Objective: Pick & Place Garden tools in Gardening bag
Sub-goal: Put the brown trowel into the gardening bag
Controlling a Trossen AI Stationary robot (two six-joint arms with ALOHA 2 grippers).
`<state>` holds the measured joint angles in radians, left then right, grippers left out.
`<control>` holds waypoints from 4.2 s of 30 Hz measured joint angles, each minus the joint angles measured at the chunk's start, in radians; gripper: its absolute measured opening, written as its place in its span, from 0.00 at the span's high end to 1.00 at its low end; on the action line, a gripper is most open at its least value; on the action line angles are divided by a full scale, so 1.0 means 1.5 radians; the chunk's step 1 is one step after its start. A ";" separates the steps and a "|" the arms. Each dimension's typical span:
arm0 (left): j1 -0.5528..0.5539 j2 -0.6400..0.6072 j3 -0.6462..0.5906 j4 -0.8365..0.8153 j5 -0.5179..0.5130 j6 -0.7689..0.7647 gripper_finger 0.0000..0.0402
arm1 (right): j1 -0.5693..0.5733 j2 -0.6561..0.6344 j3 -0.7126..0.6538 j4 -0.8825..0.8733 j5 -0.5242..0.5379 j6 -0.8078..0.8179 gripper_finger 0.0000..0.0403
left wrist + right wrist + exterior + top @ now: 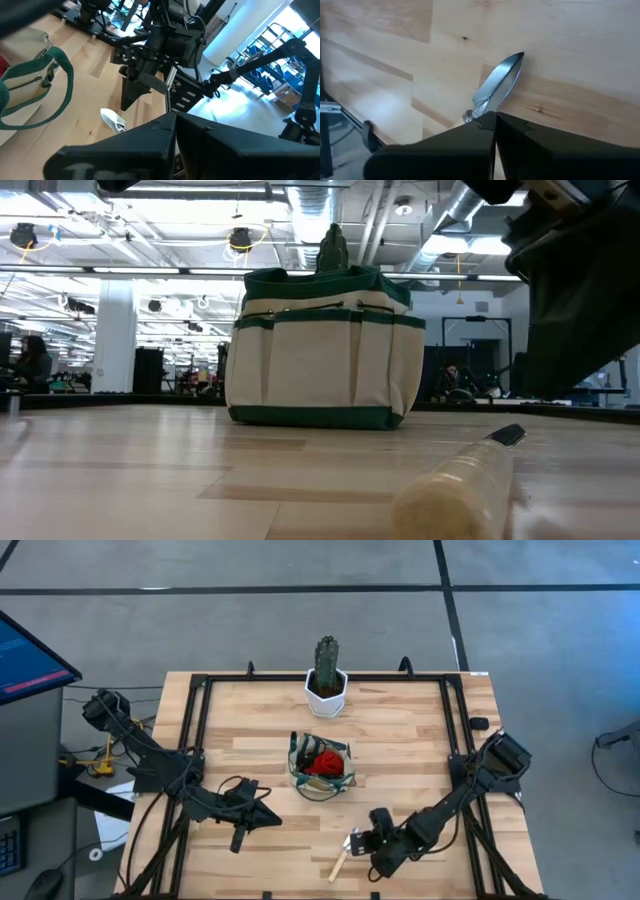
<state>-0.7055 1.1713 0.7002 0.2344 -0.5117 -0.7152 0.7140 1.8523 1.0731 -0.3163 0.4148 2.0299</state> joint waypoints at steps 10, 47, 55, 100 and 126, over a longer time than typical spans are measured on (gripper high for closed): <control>0.000 0.000 0.000 0.000 0.000 -0.005 1.00 | -0.002 0.000 0.000 -0.001 -0.022 -0.014 0.83; 0.000 0.000 0.000 -0.001 0.001 -0.005 1.00 | -0.039 0.001 -0.061 0.097 -0.034 -0.031 0.62; -0.001 0.000 0.000 -0.001 0.001 -0.005 1.00 | -0.043 0.074 -0.057 0.223 -0.033 -0.034 0.65; -0.001 -0.016 0.000 0.000 0.008 -0.015 1.00 | -0.035 -0.075 -0.005 0.145 0.228 -0.322 1.00; 0.045 -0.018 0.000 0.100 0.008 -0.016 0.99 | -0.064 -0.183 -0.005 0.448 0.475 -0.854 1.00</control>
<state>-0.6377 1.1450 0.6998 0.3843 -0.4995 -0.7391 0.6178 1.5772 1.0660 0.3564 1.1277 0.7483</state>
